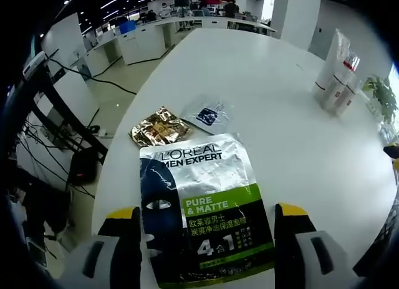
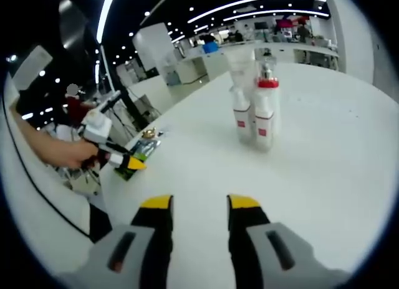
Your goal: Arrange the skincare products in the storage area until every visible bottle or jar stands upright without overlapping.
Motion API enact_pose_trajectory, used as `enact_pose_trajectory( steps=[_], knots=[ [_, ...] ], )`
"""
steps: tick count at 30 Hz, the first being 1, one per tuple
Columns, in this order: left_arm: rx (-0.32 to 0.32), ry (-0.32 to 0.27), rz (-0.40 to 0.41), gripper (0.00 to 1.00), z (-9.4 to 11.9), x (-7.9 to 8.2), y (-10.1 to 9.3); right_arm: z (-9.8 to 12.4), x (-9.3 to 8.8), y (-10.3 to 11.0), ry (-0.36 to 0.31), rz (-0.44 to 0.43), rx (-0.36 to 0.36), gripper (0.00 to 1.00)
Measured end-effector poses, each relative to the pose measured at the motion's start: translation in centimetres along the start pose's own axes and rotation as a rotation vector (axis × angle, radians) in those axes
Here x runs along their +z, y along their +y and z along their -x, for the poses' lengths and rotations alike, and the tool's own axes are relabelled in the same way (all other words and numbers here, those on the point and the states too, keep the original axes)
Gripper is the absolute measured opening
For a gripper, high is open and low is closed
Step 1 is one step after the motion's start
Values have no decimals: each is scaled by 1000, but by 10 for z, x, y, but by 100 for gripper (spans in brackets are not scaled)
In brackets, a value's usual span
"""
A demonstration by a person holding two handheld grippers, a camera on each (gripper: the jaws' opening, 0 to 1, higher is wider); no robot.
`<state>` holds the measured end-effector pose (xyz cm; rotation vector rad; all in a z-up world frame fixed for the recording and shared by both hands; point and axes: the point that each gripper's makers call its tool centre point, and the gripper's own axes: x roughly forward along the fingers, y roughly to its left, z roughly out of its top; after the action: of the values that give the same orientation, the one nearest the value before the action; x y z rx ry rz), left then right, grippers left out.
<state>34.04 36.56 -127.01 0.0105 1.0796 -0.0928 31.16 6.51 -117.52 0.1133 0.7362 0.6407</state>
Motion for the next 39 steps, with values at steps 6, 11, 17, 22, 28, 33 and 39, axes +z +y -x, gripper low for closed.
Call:
enact_pose_trajectory(
  steps=[6,11,17,22,28,33,39],
  knots=[
    [-7,-1,-10,77,-2,1,-3,2,-5,4,-5,-10,-1,31],
    [-20,1,-46,69,-4,2,-9,3,-12,9,3,-7,4,30],
    [-55,-33,-84,55,-3,4,-10,6,-19,11,6,-15,1,29],
    [-61,-48,-87,49,1,5,-5,9,-22,11,4,-17,-5,29],
    [-123,-75,-40,14,4,7,-7,12,-26,8,0,-32,-17,29],
    [-180,-68,-53,6,8,-4,-10,14,-27,9,-7,-37,-20,28],
    [-236,-9,-9,5,12,-3,-11,18,-26,8,-6,-32,-21,28]
  ],
)
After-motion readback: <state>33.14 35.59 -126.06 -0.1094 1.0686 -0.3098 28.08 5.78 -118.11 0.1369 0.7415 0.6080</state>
